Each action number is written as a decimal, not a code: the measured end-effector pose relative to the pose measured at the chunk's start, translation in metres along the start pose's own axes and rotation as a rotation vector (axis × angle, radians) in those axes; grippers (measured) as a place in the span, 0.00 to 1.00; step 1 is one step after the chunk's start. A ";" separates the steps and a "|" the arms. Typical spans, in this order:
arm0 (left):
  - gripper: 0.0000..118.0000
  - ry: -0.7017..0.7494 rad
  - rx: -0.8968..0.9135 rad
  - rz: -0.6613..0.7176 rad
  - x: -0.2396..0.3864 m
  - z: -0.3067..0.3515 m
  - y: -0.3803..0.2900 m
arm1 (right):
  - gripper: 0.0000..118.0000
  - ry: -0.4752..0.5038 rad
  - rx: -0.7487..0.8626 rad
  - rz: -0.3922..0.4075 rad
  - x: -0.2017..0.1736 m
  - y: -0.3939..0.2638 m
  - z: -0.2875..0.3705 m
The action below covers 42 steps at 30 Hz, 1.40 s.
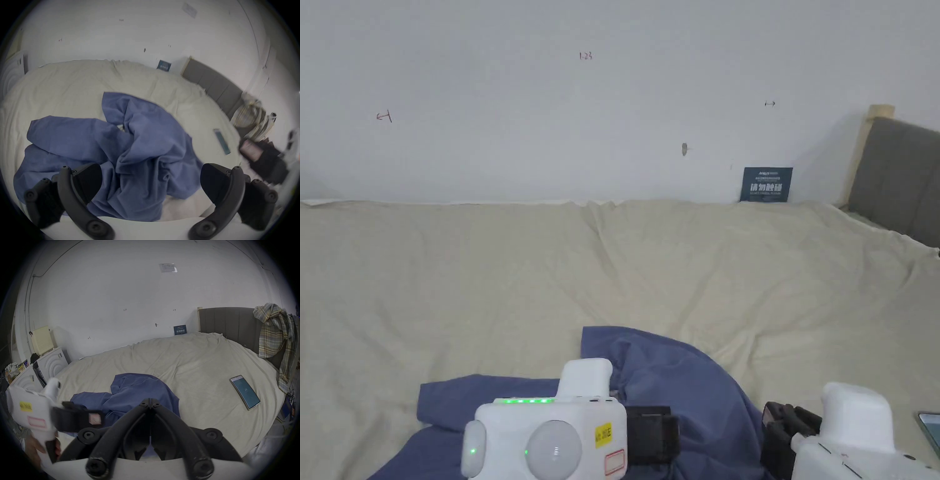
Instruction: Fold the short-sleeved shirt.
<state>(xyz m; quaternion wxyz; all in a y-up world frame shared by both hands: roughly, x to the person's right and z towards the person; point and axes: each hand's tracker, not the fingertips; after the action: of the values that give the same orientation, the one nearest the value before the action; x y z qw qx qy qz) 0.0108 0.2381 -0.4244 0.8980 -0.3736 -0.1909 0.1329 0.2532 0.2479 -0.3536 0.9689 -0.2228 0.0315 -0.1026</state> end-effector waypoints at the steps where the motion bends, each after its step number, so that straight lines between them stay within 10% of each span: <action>1: 1.00 -0.004 0.031 0.004 -0.001 0.010 0.004 | 0.00 0.002 -0.005 0.003 -0.003 0.000 -0.001; 5: 0.89 0.108 0.130 -0.091 -0.004 0.046 0.020 | 0.00 0.036 -0.006 0.043 -0.020 0.000 0.000; 9: 0.06 0.252 0.219 -0.164 -0.011 0.067 0.026 | 0.00 0.061 -0.003 0.066 -0.035 0.002 -0.003; 16: 0.00 0.354 0.176 -0.089 -0.061 0.078 0.024 | 0.00 0.109 0.004 0.104 -0.056 0.009 -0.008; 29: 0.03 0.485 0.125 0.013 -0.136 0.050 0.030 | 0.00 0.121 -0.033 0.090 -0.063 0.013 -0.047; 30: 0.21 0.490 0.112 0.026 -0.144 0.044 0.032 | 0.00 0.115 -0.041 0.094 -0.063 0.013 -0.052; 32: 0.91 0.466 0.066 0.051 -0.162 0.034 0.033 | 0.00 0.097 -0.042 0.115 -0.063 0.015 -0.058; 33: 1.00 0.457 0.060 0.078 -0.171 0.025 0.033 | 0.00 0.089 -0.039 0.120 -0.063 0.015 -0.062; 42: 1.00 0.489 -0.031 0.112 -0.222 -0.032 0.053 | 0.00 0.074 -0.074 0.081 -0.057 0.014 -0.095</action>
<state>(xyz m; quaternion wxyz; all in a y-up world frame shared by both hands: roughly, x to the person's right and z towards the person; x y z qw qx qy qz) -0.1783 0.1706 -0.5375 0.9028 -0.4185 0.0511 0.0850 0.1899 0.2321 -0.4441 0.9615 -0.2533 0.0801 -0.0703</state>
